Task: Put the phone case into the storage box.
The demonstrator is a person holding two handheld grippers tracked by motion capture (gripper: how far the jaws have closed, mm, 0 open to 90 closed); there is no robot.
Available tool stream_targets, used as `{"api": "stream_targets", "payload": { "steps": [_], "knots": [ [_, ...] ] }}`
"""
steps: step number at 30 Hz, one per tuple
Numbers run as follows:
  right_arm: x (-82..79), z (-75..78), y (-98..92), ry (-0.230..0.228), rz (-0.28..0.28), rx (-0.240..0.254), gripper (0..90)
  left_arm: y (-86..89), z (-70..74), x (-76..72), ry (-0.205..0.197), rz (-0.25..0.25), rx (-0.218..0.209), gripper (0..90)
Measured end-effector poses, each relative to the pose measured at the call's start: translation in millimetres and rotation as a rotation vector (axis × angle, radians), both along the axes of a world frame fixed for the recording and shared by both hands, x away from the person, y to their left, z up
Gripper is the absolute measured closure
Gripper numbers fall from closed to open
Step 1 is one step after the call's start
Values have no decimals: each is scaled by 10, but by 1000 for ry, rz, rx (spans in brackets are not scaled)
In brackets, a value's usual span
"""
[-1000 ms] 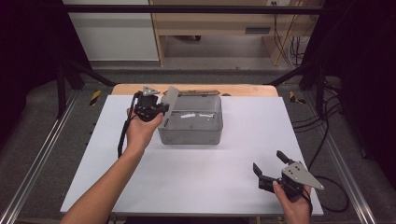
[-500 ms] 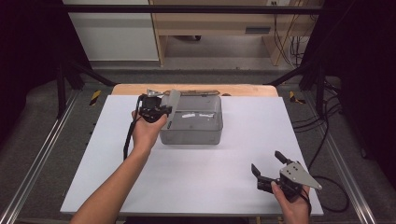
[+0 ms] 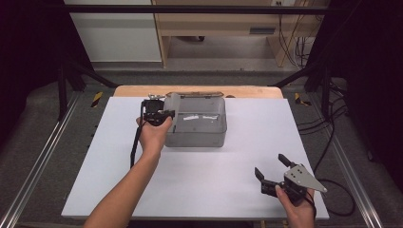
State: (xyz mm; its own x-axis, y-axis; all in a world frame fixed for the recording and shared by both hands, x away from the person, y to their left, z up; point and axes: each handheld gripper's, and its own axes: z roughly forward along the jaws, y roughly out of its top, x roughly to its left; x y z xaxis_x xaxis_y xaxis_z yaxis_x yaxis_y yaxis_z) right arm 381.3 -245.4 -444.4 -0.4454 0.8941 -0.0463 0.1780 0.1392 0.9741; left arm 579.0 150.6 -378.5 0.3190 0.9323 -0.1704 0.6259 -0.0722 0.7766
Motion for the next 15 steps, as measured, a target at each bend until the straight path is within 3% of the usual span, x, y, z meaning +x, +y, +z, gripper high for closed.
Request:
{"api": "stream_targets", "payload": {
  "steps": [15],
  "knots": [
    [6,-8,4,10,-1,3,71,-21,-38,-18,4,38,-4,805]
  ]
}}
